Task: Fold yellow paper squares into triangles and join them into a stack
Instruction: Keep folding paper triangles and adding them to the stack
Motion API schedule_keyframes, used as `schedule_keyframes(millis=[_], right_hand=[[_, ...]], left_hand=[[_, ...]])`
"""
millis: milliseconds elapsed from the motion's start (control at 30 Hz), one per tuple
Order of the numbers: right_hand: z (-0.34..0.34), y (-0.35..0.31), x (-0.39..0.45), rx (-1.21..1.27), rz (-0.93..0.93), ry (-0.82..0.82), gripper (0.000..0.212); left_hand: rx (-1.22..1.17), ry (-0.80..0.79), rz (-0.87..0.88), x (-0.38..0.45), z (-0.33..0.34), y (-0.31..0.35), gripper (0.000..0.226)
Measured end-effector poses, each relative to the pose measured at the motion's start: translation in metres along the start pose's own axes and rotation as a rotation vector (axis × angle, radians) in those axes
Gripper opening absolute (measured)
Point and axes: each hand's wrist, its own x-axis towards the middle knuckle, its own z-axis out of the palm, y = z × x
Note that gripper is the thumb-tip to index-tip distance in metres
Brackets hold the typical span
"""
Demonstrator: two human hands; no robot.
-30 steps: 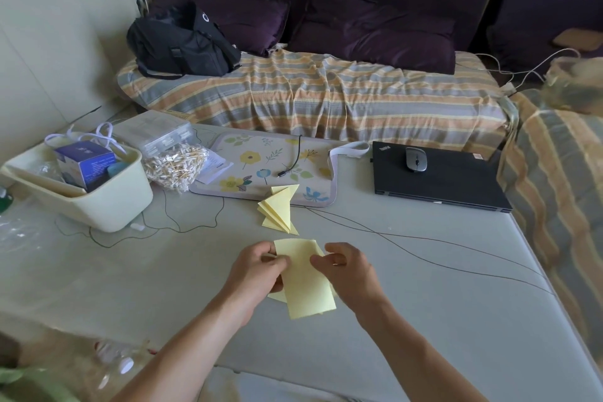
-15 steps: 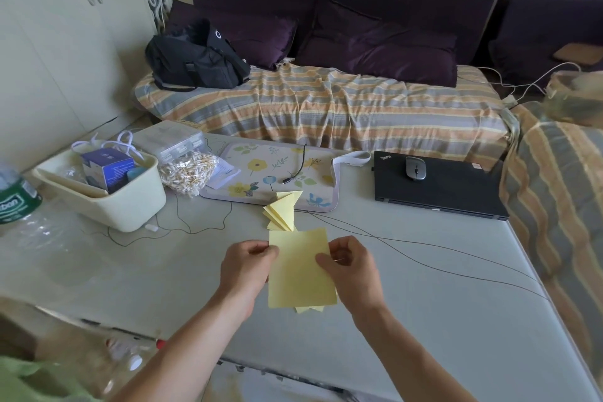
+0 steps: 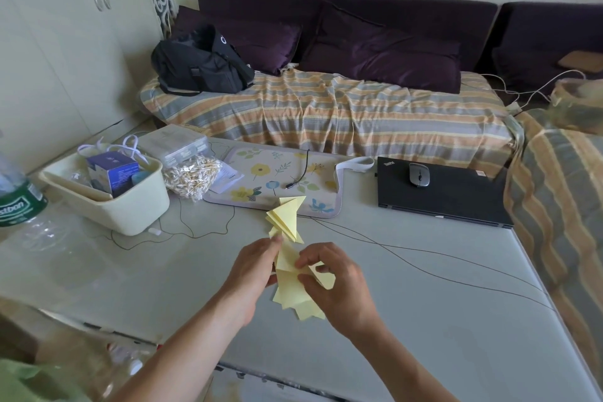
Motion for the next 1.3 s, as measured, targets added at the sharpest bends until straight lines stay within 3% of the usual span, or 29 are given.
schedule_keyframes(millis=[233,500,633,733,833,933,1067,1167,1300], right_hand=[[0.003,0.0,0.003,0.061,0.056,-0.012,0.029],[0.01,-0.002,0.008,0.069,0.245,0.11,0.021],[0.007,-0.005,0.01,0.075,0.159,0.099,0.033],[0.008,-0.007,0.009,0.069,0.08,0.053,0.04],[0.01,-0.007,0.008,0.054,0.028,0.026,0.04],[0.01,-0.007,0.009,0.048,-0.014,0.02,0.04],[0.01,-0.007,0.01,0.059,-0.035,0.018,0.042],[0.011,-0.007,0.011,0.077,-0.043,0.0,0.042],[0.011,-0.005,0.009,0.088,-0.016,-0.081,0.039]], left_hand=[[0.054,-0.038,0.009,0.004,-0.007,0.002,0.011],[0.054,-0.033,-0.067,0.01,-0.012,0.003,0.028],[0.06,0.002,-0.067,0.011,-0.011,0.001,0.041],[-0.018,0.11,-0.053,0.012,-0.008,0.001,0.025],[-0.001,0.233,-0.002,0.017,-0.009,-0.004,0.041],[0.065,0.299,0.067,0.015,-0.008,-0.002,0.012],[0.029,0.238,0.053,0.014,-0.007,0.004,0.02],[0.007,0.174,0.009,0.013,-0.007,0.008,0.04],[0.111,0.169,0.078,0.006,-0.005,0.008,0.017]])
